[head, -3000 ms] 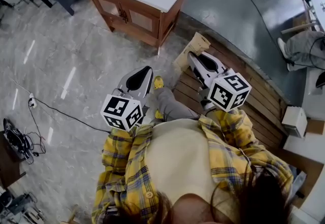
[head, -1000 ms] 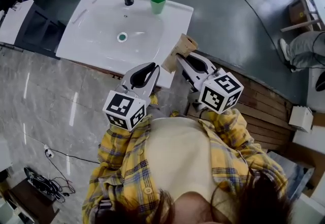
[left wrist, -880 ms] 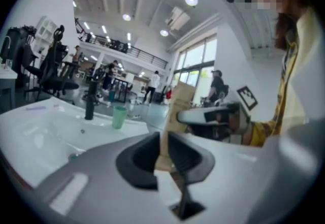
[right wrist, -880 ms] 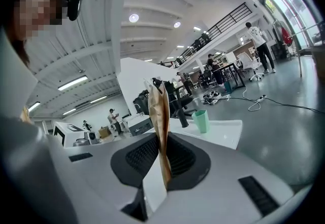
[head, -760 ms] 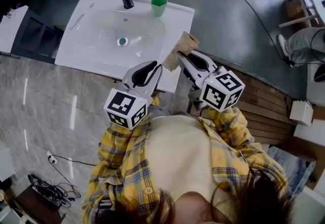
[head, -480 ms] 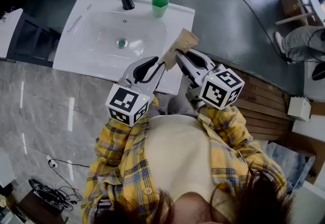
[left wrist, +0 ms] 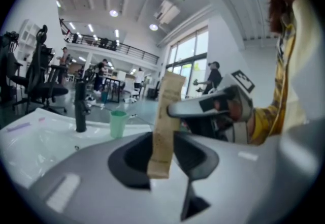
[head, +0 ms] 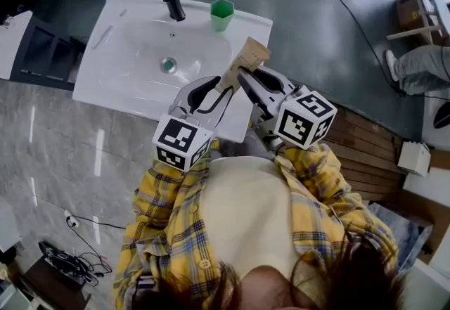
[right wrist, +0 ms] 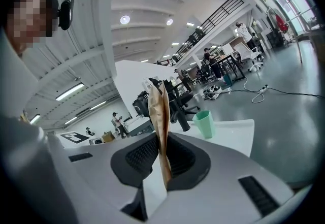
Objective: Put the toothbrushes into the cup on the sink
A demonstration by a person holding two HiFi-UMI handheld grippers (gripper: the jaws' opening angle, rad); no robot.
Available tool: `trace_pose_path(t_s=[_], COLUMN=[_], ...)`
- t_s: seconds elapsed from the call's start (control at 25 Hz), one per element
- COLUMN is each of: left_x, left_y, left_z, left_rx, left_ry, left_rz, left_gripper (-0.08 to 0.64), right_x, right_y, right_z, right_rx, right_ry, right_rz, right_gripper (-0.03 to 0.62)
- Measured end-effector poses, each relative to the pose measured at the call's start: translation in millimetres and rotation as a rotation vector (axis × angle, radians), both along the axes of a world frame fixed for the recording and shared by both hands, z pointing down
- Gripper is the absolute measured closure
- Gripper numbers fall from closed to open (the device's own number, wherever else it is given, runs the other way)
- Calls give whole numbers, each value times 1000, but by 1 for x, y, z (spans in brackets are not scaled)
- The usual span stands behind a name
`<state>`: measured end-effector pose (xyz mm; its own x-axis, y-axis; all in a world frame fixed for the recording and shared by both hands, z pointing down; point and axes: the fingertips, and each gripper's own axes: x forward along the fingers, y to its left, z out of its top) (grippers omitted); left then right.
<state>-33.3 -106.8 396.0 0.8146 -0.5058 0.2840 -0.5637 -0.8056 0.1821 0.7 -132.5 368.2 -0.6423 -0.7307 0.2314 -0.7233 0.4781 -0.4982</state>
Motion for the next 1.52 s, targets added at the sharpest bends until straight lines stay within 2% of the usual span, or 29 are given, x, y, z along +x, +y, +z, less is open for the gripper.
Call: trace_pose_path(t_s=[0.2,0.6,0.8,1.16,1.52], left_x=[10,16,14,22,26], left_y=[-16,-41,-53,-56,-57], left_z=[3,0,0,3,6], left_rx=[21,37,40,15,17], left_ry=[-37,-40,-43,-40,-57], left_rz=[-37,-94,-120,-93,-69], left_gripper=[429,419,389,395,449], right_x=[6,3,-1,3,7], right_y=[-16,-40,-46,-50,-54], right_z=[-1,1,3,6,10], right_rx=[-10,-38,-52,-68,-88], right_ry=[-7,-35,-55,-69,-95], right_rz=[-46,-151,-190,-222,-220], right_gripper=[545,545,545,545,543])
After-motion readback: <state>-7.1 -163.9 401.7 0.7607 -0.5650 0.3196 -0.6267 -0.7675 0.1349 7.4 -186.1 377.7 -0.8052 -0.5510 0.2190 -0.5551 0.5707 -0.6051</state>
